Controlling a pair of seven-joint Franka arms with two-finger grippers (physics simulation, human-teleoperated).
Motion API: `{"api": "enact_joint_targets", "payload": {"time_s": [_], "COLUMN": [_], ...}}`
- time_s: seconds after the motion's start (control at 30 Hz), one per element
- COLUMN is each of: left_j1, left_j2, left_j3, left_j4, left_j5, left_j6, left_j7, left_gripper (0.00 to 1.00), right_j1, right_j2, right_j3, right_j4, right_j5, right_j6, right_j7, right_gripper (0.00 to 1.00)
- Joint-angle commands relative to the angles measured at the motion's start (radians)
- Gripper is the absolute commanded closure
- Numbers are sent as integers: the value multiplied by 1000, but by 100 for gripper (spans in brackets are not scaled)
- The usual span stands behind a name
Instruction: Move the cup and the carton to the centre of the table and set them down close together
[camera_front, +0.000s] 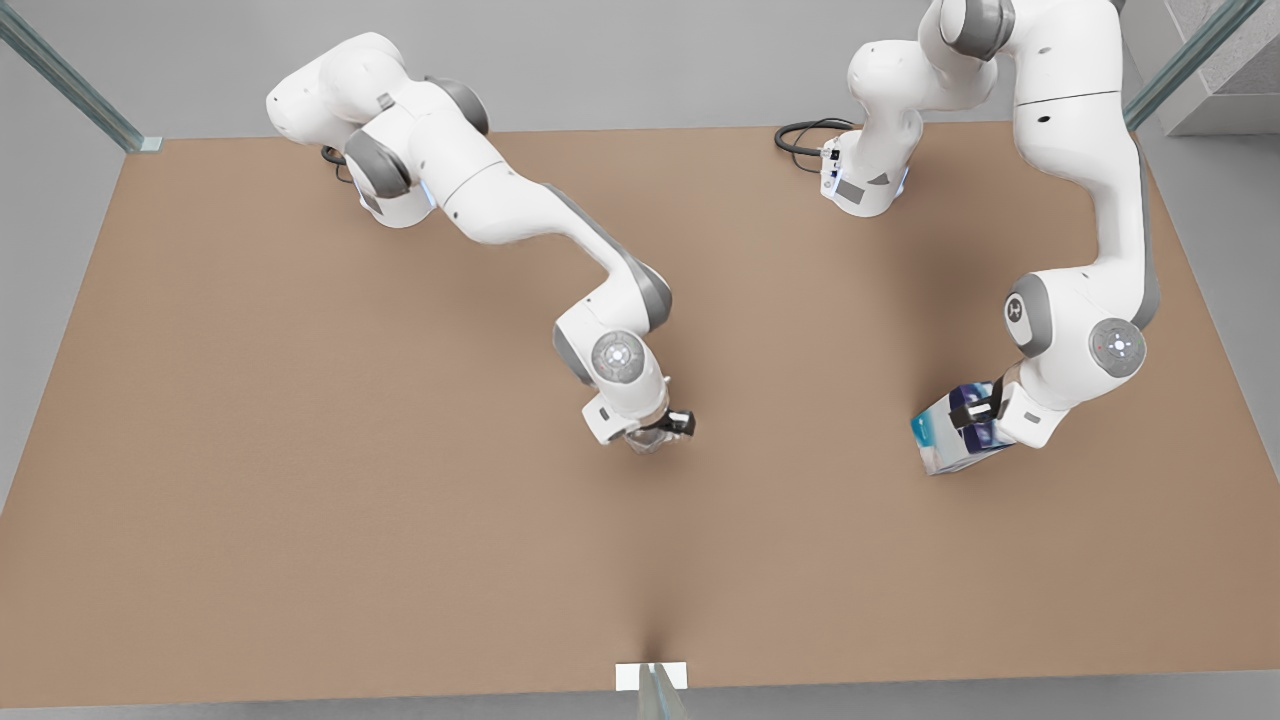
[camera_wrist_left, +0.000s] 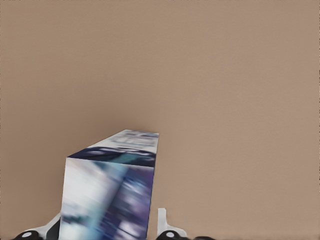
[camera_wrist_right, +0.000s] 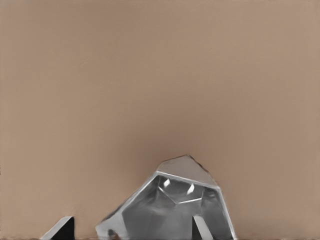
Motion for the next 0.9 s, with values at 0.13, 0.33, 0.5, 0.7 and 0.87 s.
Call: {"api": "enact_joint_targets", "payload": {"time_s": [0.13, 0.33, 0.5, 0.7, 0.87], "left_j1": [1, 0, -3, -5, -6], "left_j2": [-2, -28, -98, -115, -107], "left_j3": [2, -21, -28, -172, -353], "left_j4": [2, 2, 9, 34, 58], "left_j5": [0, 2, 43, 42, 45], "left_j6": [-5, -84, -129, -225, -241], "left_j7": [0, -83, -87, -365, -730], "left_gripper": [37, 37, 35, 35, 35], "right_j1": [-255, -497, -546, -555, -555], "right_j2": [-484, -515, -476, -470, -463], "right_j3": [-78, -75, -78, -80, -81], "right_j4": [-192, -252, -239, -239, -239], "right_j5": [-138, -247, -241, -244, -245], "right_j6": [-591, -511, -470, -458, -456], "right_j7": [-912, -1161, -1167, -1161, -1161], "right_gripper": [0, 0, 0, 0, 0]}}
